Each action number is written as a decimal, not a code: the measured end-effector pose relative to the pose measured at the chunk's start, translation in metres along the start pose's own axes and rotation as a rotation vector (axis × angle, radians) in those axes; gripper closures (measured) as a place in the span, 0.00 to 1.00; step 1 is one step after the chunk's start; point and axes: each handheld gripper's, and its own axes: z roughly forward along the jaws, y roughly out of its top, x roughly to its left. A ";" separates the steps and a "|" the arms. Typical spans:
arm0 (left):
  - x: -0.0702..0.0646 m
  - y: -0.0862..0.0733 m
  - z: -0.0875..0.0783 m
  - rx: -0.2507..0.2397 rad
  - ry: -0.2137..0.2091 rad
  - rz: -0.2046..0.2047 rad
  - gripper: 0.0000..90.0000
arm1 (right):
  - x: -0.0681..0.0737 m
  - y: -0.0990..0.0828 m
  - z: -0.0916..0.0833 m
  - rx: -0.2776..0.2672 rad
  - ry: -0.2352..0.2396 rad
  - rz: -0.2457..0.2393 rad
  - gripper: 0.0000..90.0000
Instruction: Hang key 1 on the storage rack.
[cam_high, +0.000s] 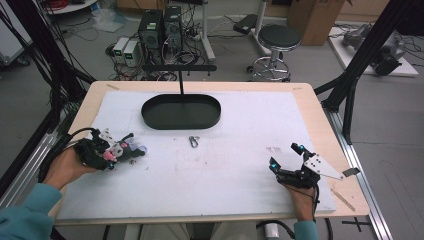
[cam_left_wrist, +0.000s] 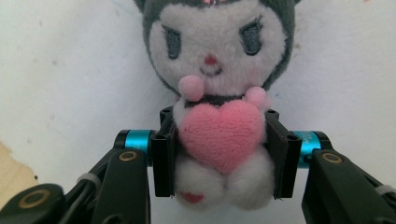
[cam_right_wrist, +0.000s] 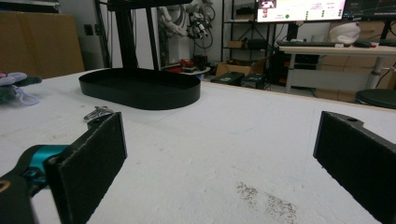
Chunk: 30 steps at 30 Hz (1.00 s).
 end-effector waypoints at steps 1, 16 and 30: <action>0.000 0.000 -0.002 -0.010 0.001 0.012 0.60 | 0.000 0.000 0.000 0.000 0.000 -0.001 0.02; 0.006 0.017 -0.039 -0.228 0.026 -0.031 0.60 | 0.000 0.000 0.000 -0.001 -0.002 -0.005 0.02; 0.018 0.035 -0.059 -0.328 0.058 -0.104 0.60 | 0.000 0.000 0.000 -0.002 -0.003 -0.004 0.02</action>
